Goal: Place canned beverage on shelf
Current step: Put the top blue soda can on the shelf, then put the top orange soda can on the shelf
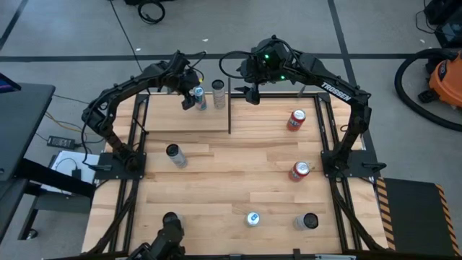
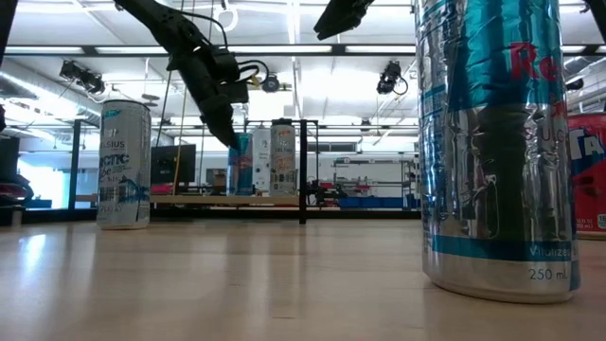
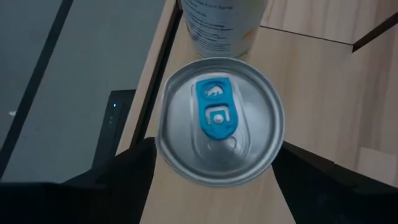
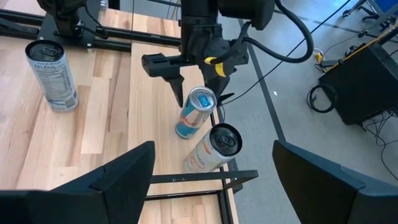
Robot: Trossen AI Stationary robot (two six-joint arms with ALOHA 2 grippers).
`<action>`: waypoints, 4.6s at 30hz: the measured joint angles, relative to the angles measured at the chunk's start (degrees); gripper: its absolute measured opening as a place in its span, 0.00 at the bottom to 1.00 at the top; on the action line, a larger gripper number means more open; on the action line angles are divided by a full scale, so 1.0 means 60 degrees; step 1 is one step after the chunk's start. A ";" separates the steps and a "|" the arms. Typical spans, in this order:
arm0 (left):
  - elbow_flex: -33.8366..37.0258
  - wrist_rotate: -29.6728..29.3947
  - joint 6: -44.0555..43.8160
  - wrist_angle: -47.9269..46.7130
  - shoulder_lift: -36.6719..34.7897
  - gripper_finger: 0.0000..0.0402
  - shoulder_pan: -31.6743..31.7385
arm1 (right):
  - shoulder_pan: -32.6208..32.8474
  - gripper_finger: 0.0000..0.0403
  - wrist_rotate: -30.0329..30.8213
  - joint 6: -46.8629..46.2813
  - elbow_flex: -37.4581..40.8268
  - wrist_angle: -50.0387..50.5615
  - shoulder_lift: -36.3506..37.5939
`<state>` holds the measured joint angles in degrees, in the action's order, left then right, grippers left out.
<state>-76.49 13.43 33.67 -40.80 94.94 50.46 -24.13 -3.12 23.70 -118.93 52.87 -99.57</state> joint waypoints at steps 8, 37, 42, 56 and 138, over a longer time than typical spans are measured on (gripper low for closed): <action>-0.0004 -0.0228 -0.0007 0.0106 -0.0005 0.78 0.0047 | 0.0000 0.83 0.0001 0.0000 0.0000 0.0002 0.0000; -0.0033 -0.0956 -0.0593 -0.0437 -0.0980 0.78 0.0127 | -0.0001 0.83 0.0005 -0.0059 0.0000 0.0210 0.0000; -0.0033 -0.0750 -0.1101 -0.0592 -0.1528 0.78 0.0088 | -0.0001 0.83 0.0050 -0.0526 -0.0001 0.0235 0.0000; -0.0036 0.0971 -0.2563 -0.1014 -0.3027 0.78 -0.0926 | -0.0001 0.85 0.1563 -0.0859 -0.0004 0.2815 0.0000; -0.0029 0.0954 -0.3260 -0.2426 -0.4645 0.78 -0.4386 | -0.1502 0.97 0.2378 -0.6533 0.8464 0.2559 0.6752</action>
<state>-76.66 19.16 14.11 -55.35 67.07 24.14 -33.15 11.15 -15.49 -68.15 68.22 -59.06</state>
